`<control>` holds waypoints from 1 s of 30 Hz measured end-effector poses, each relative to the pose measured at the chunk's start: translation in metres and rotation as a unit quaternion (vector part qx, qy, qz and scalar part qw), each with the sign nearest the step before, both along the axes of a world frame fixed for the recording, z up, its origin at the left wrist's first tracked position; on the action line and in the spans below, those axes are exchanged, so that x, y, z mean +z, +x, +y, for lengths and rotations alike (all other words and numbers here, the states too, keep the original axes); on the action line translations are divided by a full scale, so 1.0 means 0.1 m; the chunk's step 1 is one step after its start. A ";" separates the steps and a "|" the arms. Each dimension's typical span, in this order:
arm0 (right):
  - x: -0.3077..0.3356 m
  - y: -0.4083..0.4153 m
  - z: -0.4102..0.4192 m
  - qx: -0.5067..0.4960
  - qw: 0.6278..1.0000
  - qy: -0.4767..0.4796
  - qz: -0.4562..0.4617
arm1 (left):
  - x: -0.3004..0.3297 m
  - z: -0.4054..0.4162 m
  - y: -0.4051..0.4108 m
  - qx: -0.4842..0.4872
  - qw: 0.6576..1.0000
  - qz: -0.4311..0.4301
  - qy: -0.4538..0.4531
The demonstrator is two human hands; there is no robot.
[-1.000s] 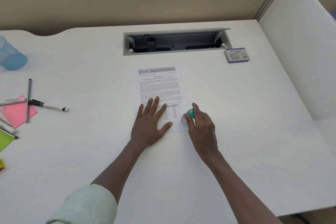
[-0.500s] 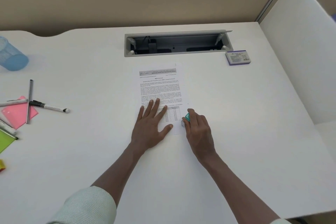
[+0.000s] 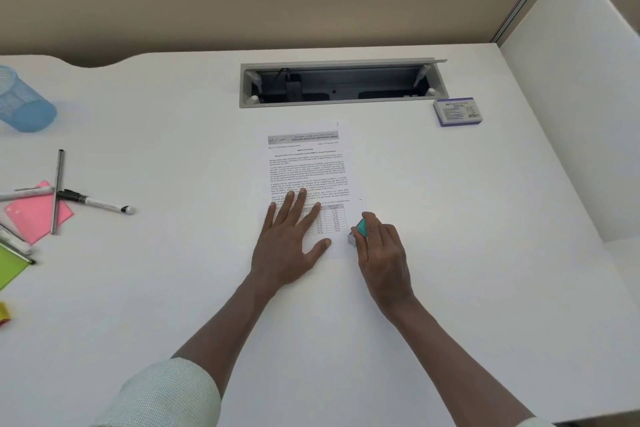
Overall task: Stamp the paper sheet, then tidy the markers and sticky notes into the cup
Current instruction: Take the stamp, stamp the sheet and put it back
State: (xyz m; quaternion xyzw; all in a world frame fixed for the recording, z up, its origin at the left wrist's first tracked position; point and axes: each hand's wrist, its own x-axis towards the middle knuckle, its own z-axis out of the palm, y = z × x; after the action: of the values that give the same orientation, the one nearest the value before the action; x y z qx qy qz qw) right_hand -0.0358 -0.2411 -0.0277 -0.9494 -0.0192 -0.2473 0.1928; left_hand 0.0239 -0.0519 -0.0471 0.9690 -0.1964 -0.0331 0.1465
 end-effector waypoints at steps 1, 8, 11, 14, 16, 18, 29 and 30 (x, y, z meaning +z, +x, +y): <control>0.00 0.00 0.00 0.001 1.000 0.000 -0.001 | 0.00 0.00 0.00 0.000 1.000 0.000 0.000; -0.03 0.02 -0.02 0.009 1.000 -0.016 0.013 | 0.01 0.00 0.00 -0.003 1.000 0.002 0.001; 0.00 0.02 -0.03 0.014 0.999 -0.018 0.024 | 0.01 0.01 -0.02 -0.004 1.000 0.001 0.004; 0.12 0.01 -0.03 0.011 0.998 0.030 0.050 | 0.02 0.01 -0.01 -0.003 1.000 0.002 0.000; 0.24 0.00 -0.04 -0.037 0.988 0.129 0.070 | 0.03 0.00 0.00 -0.002 1.000 0.003 0.004; 0.39 -0.01 -0.12 -0.091 0.969 0.221 0.056 | 0.04 0.00 -0.01 -0.005 1.000 0.008 0.002; 0.67 0.70 -1.24 -0.301 0.833 0.460 0.063 | 0.04 0.01 -0.02 -0.006 1.000 0.013 0.005; 0.70 0.78 -1.33 -0.316 0.817 0.476 0.072 | 0.04 0.01 -0.02 -0.006 1.000 0.012 0.005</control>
State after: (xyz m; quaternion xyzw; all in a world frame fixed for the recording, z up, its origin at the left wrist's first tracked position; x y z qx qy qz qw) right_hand 0.0421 -0.3745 0.0420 -0.7079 0.4162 -0.2037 0.5330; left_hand 0.0217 -0.0510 -0.0429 0.9680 -0.2000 -0.0460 0.1442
